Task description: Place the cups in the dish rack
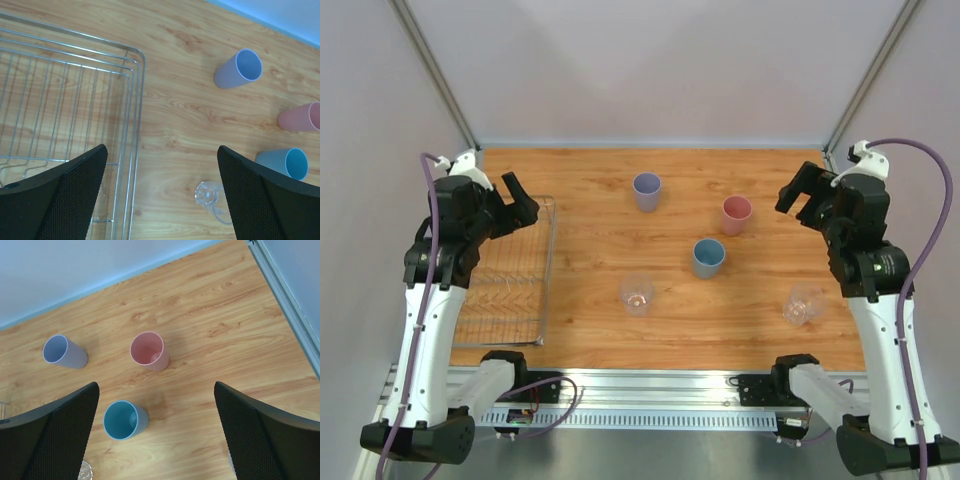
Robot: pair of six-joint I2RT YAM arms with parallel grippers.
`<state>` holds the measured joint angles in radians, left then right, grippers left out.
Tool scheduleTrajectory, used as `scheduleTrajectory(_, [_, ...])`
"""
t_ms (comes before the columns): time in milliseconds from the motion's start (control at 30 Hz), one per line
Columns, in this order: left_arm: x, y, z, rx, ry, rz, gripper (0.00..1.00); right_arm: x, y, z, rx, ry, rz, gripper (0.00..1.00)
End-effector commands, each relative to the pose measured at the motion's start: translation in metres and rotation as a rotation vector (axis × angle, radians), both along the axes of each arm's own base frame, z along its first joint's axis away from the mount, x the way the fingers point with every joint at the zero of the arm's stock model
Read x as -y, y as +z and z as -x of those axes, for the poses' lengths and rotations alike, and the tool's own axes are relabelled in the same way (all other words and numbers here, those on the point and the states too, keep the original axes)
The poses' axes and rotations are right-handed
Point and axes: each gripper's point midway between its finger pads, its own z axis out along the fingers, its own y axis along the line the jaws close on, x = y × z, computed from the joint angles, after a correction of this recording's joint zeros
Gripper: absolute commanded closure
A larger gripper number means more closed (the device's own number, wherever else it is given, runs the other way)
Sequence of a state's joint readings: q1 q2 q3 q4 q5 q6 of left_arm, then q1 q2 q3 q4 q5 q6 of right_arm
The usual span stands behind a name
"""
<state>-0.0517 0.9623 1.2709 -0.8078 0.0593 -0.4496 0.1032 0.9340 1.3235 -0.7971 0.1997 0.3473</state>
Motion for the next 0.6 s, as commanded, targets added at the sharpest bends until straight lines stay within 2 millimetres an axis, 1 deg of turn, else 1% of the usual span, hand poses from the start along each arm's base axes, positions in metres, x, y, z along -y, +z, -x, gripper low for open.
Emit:
scheduleTrajectory(0, [-0.011,0.007,0.004,0.035,0.035,-0.05,0.0,0.002,0.001,-0.007,-0.021,-0.012,0.009,0.0])
scheduleTrajectory(67, [-0.012,0.005,0.004,0.038,0.023,-0.073,0.0,0.007,-0.006,-0.016,-0.052,-0.048,0.018,0.0])
scheduleTrajectory(100, [-0.01,0.006,0.004,0.041,-0.001,-0.077,0.0,0.007,-0.006,-0.022,-0.051,-0.065,0.0,0.0])
scheduleTrajectory(133, [0.001,0.005,0.005,0.044,-0.065,-0.061,0.0,0.008,-0.007,-0.027,-0.051,-0.075,0.001,0.01])
scheduleTrajectory(167, [0.007,0.006,0.006,0.053,-0.107,-0.059,0.0,0.007,-0.014,-0.037,-0.073,-0.075,0.008,0.0])
scheduleTrajectory(200, [0.012,0.004,0.006,0.061,-0.146,-0.064,0.0,0.007,-0.011,-0.046,-0.056,-0.071,0.015,0.0])
scheduleTrajectory(233, [0.017,0.004,0.007,0.066,-0.175,-0.054,0.0,0.007,-0.013,-0.052,-0.059,-0.078,0.02,0.0])
scheduleTrajectory(267, [0.017,0.004,0.008,0.072,-0.183,-0.055,0.0,0.008,-0.017,-0.06,-0.07,-0.085,0.023,0.0])
scheduleTrajectory(300, [0.019,0.006,0.01,0.083,-0.197,-0.061,0.0,0.007,-0.023,-0.075,-0.101,-0.091,0.029,0.0])
scheduleTrajectory(367, [0.021,0.01,0.013,0.097,-0.215,-0.059,0.0,0.008,-0.031,-0.093,-0.14,-0.1,0.044,0.0])
scheduleTrajectory(400, [0.02,0.011,0.016,0.111,-0.216,-0.071,0.0,0.009,-0.052,-0.107,-0.208,-0.104,0.057,0.0])
scheduleTrajectory(433, [0.02,0.011,0.017,0.118,-0.219,-0.08,0.0,0.007,-0.051,-0.115,-0.209,-0.094,0.058,0.0])
scheduleTrajectory(467, [0.019,0.008,0.019,0.11,-0.224,-0.085,0.0,0.004,-0.058,-0.124,-0.217,-0.077,0.045,0.01])
scheduleTrajectory(500, [0.019,0.007,0.02,0.106,-0.227,-0.094,0.0,0.002,-0.08,-0.135,-0.27,-0.072,0.034,0.04])
scheduleTrajectory(533, [0.017,0.006,0.019,0.101,-0.227,-0.107,0.0,-0.003,-0.086,-0.142,-0.284,-0.052,-0.006,0.1])
scheduleTrajectory(567, [0.016,0.008,0.019,0.098,-0.222,-0.114,0.0,-0.003,-0.096,-0.147,-0.312,-0.064,-0.028,0.12])
